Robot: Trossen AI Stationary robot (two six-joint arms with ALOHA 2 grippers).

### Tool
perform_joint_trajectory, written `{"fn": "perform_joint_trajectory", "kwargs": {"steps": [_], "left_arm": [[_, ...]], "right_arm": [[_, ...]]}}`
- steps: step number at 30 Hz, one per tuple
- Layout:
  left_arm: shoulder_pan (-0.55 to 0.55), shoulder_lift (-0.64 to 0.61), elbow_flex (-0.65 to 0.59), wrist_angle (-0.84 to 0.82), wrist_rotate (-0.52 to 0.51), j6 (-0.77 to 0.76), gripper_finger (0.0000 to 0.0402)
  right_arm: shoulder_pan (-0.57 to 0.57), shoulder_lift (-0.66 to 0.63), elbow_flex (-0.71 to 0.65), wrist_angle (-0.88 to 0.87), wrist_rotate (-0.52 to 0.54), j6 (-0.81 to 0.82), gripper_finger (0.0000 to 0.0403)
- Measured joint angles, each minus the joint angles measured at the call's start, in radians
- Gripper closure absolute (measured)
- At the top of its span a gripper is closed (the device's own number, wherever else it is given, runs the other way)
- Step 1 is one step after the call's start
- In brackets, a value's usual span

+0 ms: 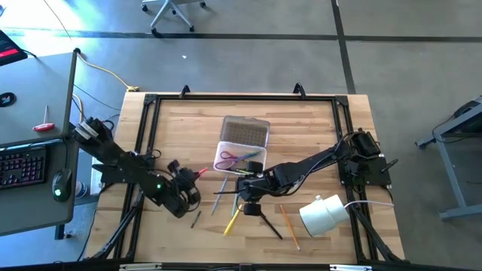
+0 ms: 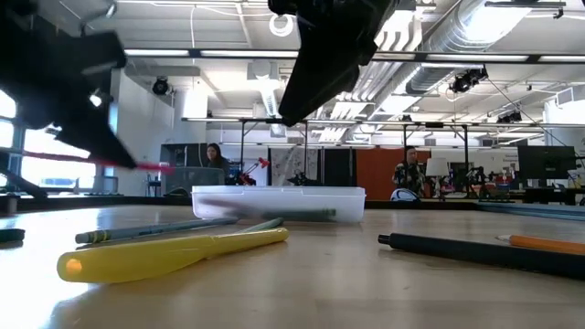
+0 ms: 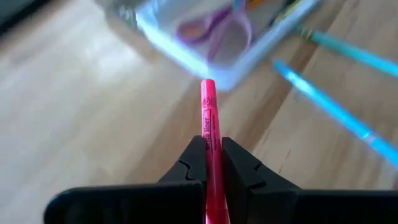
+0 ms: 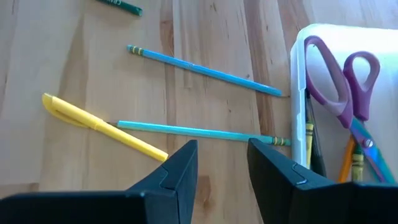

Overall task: Pick & place school supplies into a supply box
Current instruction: Put the pink pen into the black supply box, then put the orange pencil into the black supply box

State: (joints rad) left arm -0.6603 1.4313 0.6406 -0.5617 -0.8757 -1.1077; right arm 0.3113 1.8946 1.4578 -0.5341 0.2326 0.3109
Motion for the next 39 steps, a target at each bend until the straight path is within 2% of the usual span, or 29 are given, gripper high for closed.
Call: {"fn": "perform_joint_trajectory", "kwargs": {"steps": [3, 6, 11, 15, 19, 24, 30, 35, 39], "left_arm": [[0.045, -0.034, 0.070, 0.027, 0.012, 0.204, 0.0353], [0.123, -0.050, 0.128, 0.104, 0.066, 0.423, 0.0349], [0.319, -0.034, 0.154, 0.303, 0.296, 0.737, 0.0348], [0.469, 0.020, 0.154, 0.465, 0.415, 0.885, 0.0347], [0.580, 0.104, 0.154, 0.611, 0.589, 1.019, 0.0346], [0.659, 0.223, 0.154, 0.750, 0.671, 1.078, 0.0337], [0.691, 0.319, 0.174, 0.813, 0.717, 1.077, 0.0283], [0.682, 0.336, 0.202, 0.813, 0.707, 1.077, 0.0243], [0.680, 0.320, 0.243, 0.805, 0.678, 1.068, 0.0233]], "right_arm": [[0.011, 0.000, 0.000, -0.010, 0.000, 0.018, 0.0284], [0.028, 0.000, 0.000, -0.042, -0.001, 0.026, 0.0284], [0.068, 0.000, 0.000, -0.066, -0.001, 0.050, 0.0284], [0.106, 0.000, 0.000, -0.066, -0.002, 0.021, 0.0284], [0.138, 0.000, 0.000, -0.067, -0.001, -0.017, 0.0284], [0.165, 0.000, 0.000, -0.074, 0.000, -0.031, 0.0284], [0.181, 0.000, 0.000, -0.098, -0.001, -0.011, 0.0284], [0.180, 0.000, 0.000, -0.164, -0.016, 0.208, 0.0284], [0.167, 0.000, 0.001, -0.301, -0.057, 0.401, 0.0284]]}}
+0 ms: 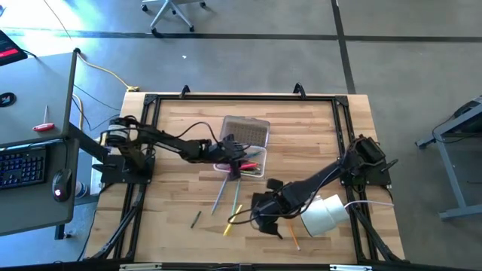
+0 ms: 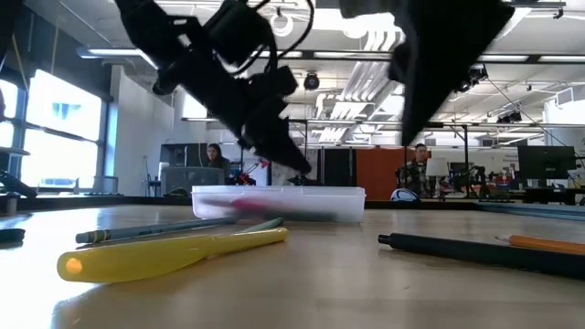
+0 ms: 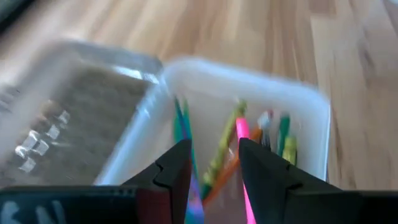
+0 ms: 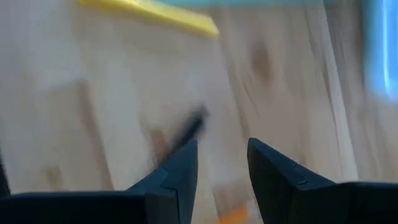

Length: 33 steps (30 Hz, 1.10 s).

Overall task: Pick & place school supplies into a supply box
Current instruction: Put the orange pencil into the black supply box

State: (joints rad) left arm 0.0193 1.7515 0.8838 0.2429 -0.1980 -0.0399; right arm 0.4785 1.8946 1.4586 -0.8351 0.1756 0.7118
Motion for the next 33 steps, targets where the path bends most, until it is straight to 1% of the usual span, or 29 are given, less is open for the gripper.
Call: {"fn": "perform_joint_trajectory", "kwargs": {"steps": [4, 7, 9, 13, 16, 19, 22, 25, 29, 33], "left_arm": [[0.000, -0.042, 0.060, -0.066, -0.047, -0.017, 0.0242], [0.000, -0.080, 0.106, -0.122, -0.077, -0.029, 0.0250], [0.000, -0.099, 0.139, -0.148, -0.081, -0.042, 0.0254], [0.000, -0.118, 0.191, -0.214, -0.076, -0.043, 0.0260], [0.000, -0.122, 0.207, -0.223, -0.075, -0.043, 0.0264], [0.000, -0.122, 0.212, -0.240, -0.075, -0.043, 0.0263], [0.000, -0.122, 0.212, -0.251, -0.074, -0.043, 0.0264], [0.000, -0.122, 0.212, -0.254, -0.076, -0.043, 0.0264], [0.000, -0.122, 0.212, -0.248, -0.080, -0.043, 0.0267], [0.000, -0.122, 0.212, -0.247, -0.082, -0.043, 0.0276]], "right_arm": [[-0.001, 0.004, 0.000, -0.197, -0.081, 0.191, 0.0284], [0.001, 0.009, -0.007, -0.248, -0.092, 0.248, 0.0284], [0.000, 0.011, -0.035, -0.212, -0.103, 0.279, 0.0284], [0.000, 0.021, -0.127, -0.101, -0.160, 0.323, 0.0284], [-0.013, 0.020, -0.181, -0.068, -0.173, 0.362, 0.0284], [-0.029, 0.017, -0.216, -0.059, -0.181, 0.366, 0.0284], [-0.036, 0.011, -0.255, 0.008, -0.197, 0.373, 0.0284], [-0.036, 0.011, -0.286, 0.078, -0.182, 0.386, 0.0284], [-0.037, 0.012, -0.299, 0.096, -0.157, 0.383, 0.0294], [-0.044, 0.011, -0.299, 0.089, -0.132, 0.311, 0.0315]]}}
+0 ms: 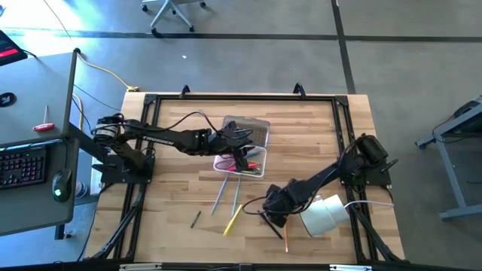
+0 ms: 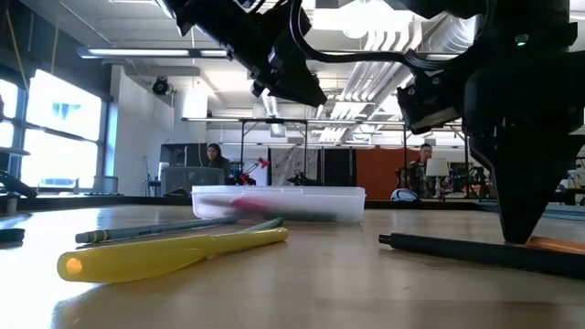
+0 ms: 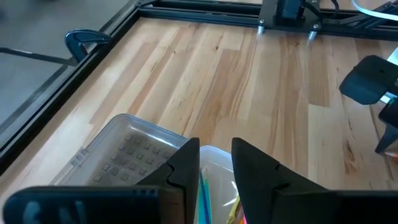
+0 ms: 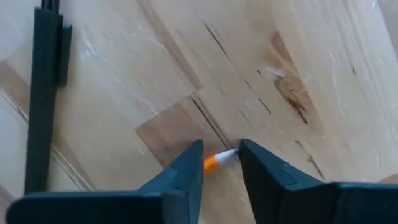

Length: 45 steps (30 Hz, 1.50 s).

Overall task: Pick & place school supplies into a supply box
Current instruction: Put the orange pencil into the black supply box

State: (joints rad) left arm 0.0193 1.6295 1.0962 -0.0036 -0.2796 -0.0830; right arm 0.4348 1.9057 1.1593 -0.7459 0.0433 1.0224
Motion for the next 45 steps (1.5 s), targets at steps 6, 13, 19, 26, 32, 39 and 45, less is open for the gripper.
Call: {"fn": "perform_joint_trajectory", "kwargs": {"steps": [6, 13, 19, 26, 32, 39, 45], "left_arm": [[0.000, 0.000, 0.000, 0.000, 0.000, 0.001, 0.0293], [0.000, -0.027, 0.000, -0.026, 0.049, -0.039, 0.0317], [0.000, -0.161, 0.002, -0.146, 0.055, -0.046, 0.0348], [0.000, -0.288, 0.004, -0.230, 0.057, -0.046, 0.0376], [0.000, -0.319, 0.001, -0.287, 0.061, -0.045, 0.0362], [0.000, -0.320, 0.001, -0.292, 0.064, -0.018, 0.0352], [0.000, -0.320, 0.001, -0.291, 0.065, 0.002, 0.0368]], "right_arm": [[-0.010, 0.001, -0.001, -0.004, -0.004, -0.087, 0.0362], [-0.008, 0.003, -0.004, 0.010, 0.014, -0.107, 0.0391], [-0.015, 0.003, -0.004, 0.016, 0.039, -0.107, 0.0400], [-0.023, 0.002, 0.055, -0.082, 0.043, -0.020, 0.0377], [-0.029, 0.003, 0.139, -0.156, 0.028, -0.008, 0.0328], [-0.021, 0.006, 0.150, -0.213, -0.082, 0.018, 0.0279], [-0.020, 0.037, 0.149, -0.239, -0.118, 0.076, 0.0282]]}}
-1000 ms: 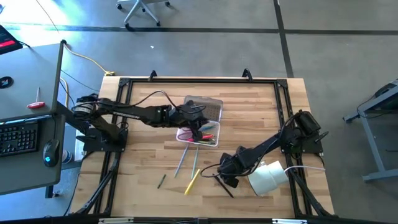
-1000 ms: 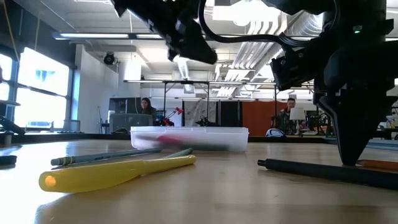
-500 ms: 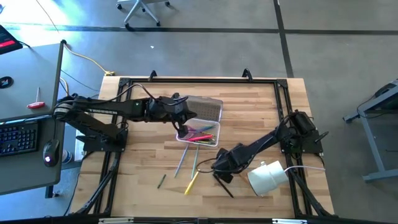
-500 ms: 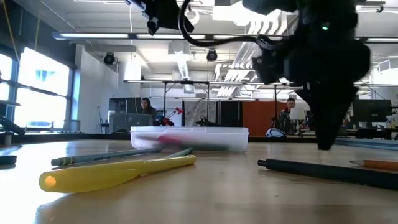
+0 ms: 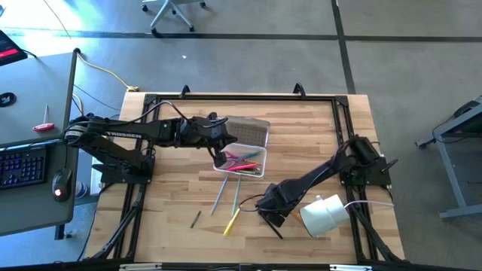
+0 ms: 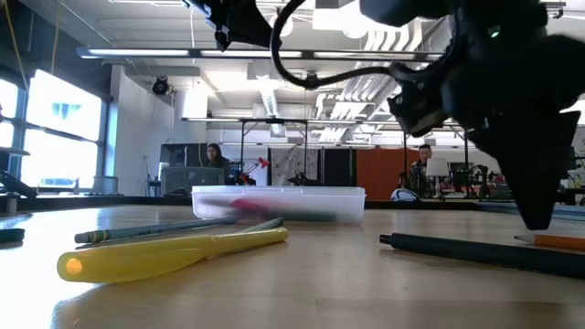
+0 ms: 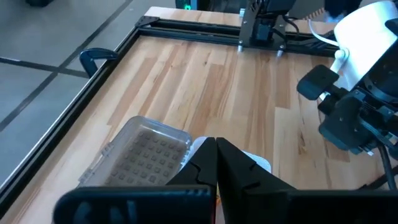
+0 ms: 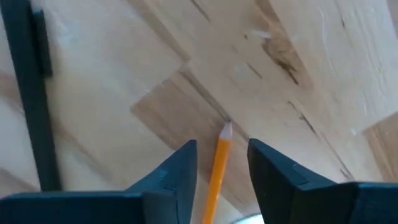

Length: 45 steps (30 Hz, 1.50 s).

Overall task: Pick & place school supplies into a supply box
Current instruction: Put the orange pencil into the black supply box

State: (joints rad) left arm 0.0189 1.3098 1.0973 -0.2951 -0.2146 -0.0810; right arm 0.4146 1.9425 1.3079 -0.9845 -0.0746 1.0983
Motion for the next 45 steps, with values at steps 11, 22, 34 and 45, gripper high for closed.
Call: {"fn": "perform_joint_trajectory", "kwargs": {"steps": [11, 22, 34, 45], "left_arm": [[0.000, 0.000, 0.000, 0.000, -0.001, 0.006, 0.0353], [0.000, 0.000, 0.000, -0.027, -0.005, 0.006, 0.0349], [0.000, -0.026, -0.002, -0.080, -0.070, 0.025, 0.0348], [-0.002, -0.138, -0.002, -0.353, -0.032, -0.056, 0.0348]], "right_arm": [[-0.002, 0.078, 0.006, 0.002, -0.080, 0.004, 0.0288], [0.000, 0.083, 0.003, 0.003, -0.046, -0.017, 0.0395], [-0.067, 0.092, 0.133, 0.098, 0.132, -0.130, 0.0391], [-0.168, 0.091, 0.323, 0.131, 0.309, -0.409, 0.0400]]}}
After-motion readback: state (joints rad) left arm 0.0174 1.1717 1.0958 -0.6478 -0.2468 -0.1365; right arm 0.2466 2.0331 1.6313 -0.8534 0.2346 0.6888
